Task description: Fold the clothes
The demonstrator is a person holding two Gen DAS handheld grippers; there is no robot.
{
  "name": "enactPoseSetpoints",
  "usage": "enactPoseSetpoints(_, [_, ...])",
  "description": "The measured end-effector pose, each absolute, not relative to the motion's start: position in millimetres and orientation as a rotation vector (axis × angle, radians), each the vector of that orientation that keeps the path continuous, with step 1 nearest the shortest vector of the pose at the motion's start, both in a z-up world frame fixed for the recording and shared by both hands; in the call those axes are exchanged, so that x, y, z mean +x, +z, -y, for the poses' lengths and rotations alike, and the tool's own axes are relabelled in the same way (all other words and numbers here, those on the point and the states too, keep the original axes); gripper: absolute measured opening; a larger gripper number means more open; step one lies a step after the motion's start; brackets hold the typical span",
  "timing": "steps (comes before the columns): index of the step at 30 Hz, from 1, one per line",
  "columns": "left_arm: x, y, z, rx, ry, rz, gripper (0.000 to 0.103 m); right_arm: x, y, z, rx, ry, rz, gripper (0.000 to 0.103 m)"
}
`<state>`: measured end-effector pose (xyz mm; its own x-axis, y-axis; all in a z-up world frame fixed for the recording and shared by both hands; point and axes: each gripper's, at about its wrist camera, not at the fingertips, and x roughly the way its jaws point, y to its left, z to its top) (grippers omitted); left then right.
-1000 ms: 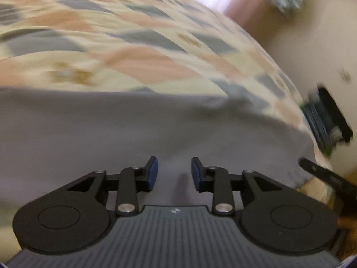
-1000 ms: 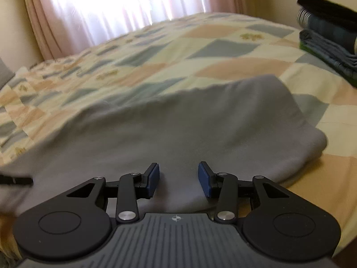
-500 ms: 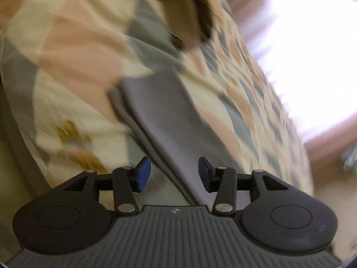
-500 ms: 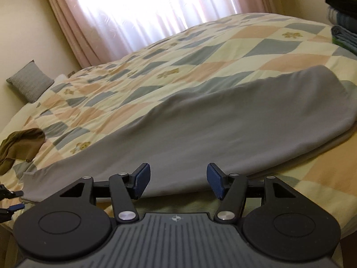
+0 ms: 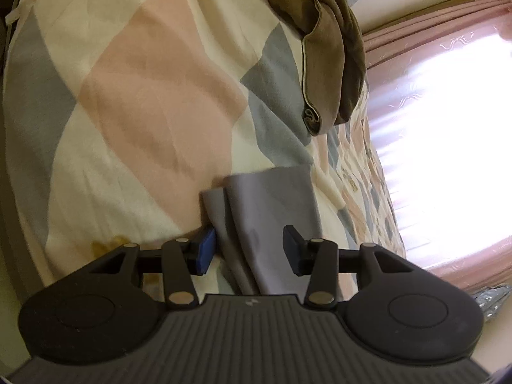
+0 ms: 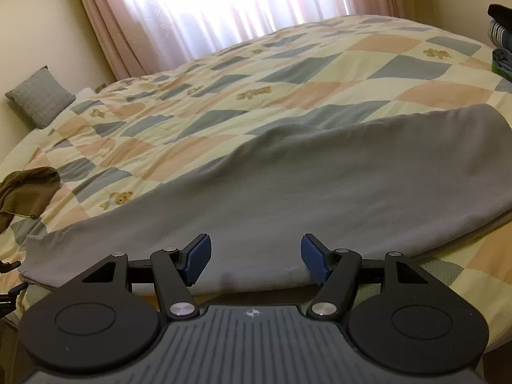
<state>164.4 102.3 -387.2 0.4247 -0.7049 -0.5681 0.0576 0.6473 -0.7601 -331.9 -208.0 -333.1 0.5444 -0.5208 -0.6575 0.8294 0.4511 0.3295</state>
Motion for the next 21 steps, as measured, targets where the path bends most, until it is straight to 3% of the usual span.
enactPoseSetpoints(3, [159,-399,-105,-0.751,-0.539,-1.003,0.038,-330,-338,212,0.704,-0.877,-0.518,0.066])
enactPoseSetpoints(6, [154,-407,-106,-0.775,-0.541,-0.964,0.030,-331,-342,215,0.713,-0.874,-0.522,0.067])
enactPoseSetpoints(7, [153,-407,-106,-0.779,-0.546,-0.968,0.011,-331,-342,216,0.715,-0.874,-0.521,0.067])
enactPoseSetpoints(8, [151,-404,-103,-0.778,-0.570,-0.971,0.005,-333,-343,217,0.718,-0.874,-0.519,0.067])
enactPoseSetpoints(13, [99,-338,-55,-0.510,-0.799,-0.762,0.004,-346,-342,221,0.727,-0.887,-0.492,0.067])
enactPoseSetpoints(17, [12,-284,1,-0.293,-1.097,-0.581,0.004,-364,-341,222,0.746,-0.908,-0.450,0.067])
enactPoseSetpoints(21, [-88,-286,62,-0.029,-1.356,-0.507,0.005,-386,-340,223,0.798,-0.922,-0.383,0.067])
